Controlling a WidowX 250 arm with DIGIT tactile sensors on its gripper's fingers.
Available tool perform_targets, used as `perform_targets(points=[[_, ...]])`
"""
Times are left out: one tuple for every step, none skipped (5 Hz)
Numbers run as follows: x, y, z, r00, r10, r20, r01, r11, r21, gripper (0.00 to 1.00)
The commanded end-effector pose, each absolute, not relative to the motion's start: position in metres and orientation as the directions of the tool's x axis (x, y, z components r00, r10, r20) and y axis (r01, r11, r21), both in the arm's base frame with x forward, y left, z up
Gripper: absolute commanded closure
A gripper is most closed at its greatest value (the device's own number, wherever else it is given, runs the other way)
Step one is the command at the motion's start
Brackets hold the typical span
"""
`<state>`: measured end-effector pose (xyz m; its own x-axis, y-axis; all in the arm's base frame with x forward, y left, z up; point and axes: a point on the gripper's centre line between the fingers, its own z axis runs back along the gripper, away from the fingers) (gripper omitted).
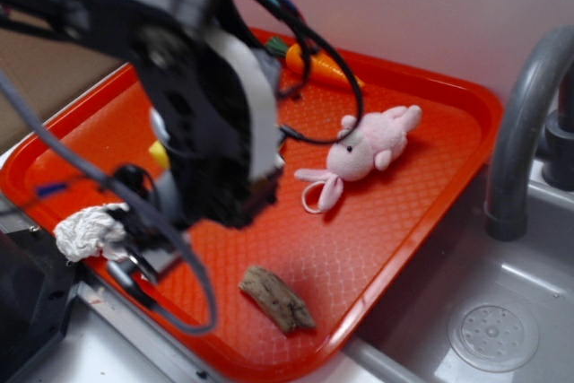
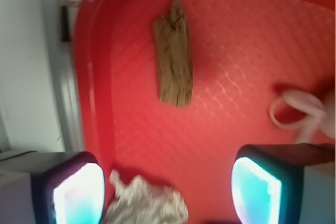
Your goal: Grab the wood chip.
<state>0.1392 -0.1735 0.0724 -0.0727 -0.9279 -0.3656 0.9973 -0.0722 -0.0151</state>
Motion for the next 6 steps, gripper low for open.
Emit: perform_targets(points=[[0.133,-0.177,0.047,-0.104,-0.947,-0.305,0.993,-0.08,-0.09,0.0],[0.133,-0.176,0.034,-0.065,-0.949,-0.307,0.996,-0.043,-0.076,0.0],[0.135,-0.175,0.022,-0.03,-0.949,-0.312,0.997,-0.008,-0.072,0.0],[0.136,-0.177,0.015,-0.036,-0.948,-0.315,0.997,-0.012,-0.077,1.0],[0.137,-0.177,0.009,-0.034,-0.953,-0.303,0.995,-0.004,-0.099,1.0],[0.138,-0.177,0.006,-0.028,-0.951,-0.307,0.995,0.003,-0.102,1.0]])
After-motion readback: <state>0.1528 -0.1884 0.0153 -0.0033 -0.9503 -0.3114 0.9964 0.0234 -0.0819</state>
